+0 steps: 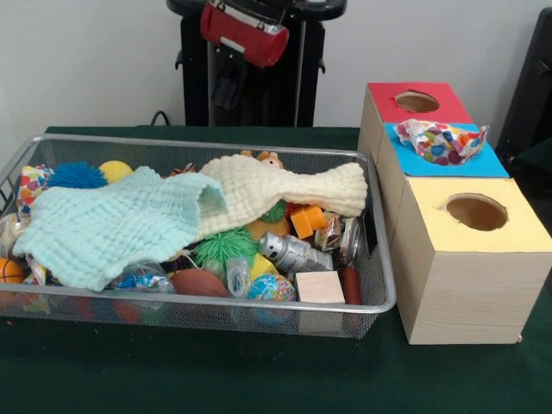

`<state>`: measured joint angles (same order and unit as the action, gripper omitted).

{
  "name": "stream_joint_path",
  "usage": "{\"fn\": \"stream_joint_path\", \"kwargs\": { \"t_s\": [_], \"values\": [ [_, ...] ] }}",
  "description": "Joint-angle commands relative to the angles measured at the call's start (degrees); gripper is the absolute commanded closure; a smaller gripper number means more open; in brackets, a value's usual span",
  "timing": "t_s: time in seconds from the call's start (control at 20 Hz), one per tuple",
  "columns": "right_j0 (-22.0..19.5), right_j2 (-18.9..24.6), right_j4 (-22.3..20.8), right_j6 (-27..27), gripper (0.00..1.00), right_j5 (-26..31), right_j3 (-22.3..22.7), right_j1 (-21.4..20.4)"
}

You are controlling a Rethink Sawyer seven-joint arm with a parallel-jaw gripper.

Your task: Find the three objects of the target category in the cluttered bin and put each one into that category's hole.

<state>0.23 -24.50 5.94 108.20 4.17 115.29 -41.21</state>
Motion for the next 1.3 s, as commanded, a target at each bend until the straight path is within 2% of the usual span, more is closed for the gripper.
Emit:
{"fn": "stream_joint_path", "kwargs": {
  "t_s": [0.05,0.25,0.5,0.75,1.3],
  "values": [
    [-4.6,8.5,-5.6,5.0,1.0,-4.1,3.2,2.4],
    [-8.6,11.1,-8.7,4.0,1.0,-4.6,3.0,2.0],
    [-12.6,11.7,-13.1,2.2,1.0,-3.9,2.0,1.0],
    [-18.3,14.3,-17.5,1.1,1.0,-3.7,0.7,0.5],
    [-21.4,15.3,-21.8,1.1,1.0,0.5,-1.1,-3.2]
  ]
}}
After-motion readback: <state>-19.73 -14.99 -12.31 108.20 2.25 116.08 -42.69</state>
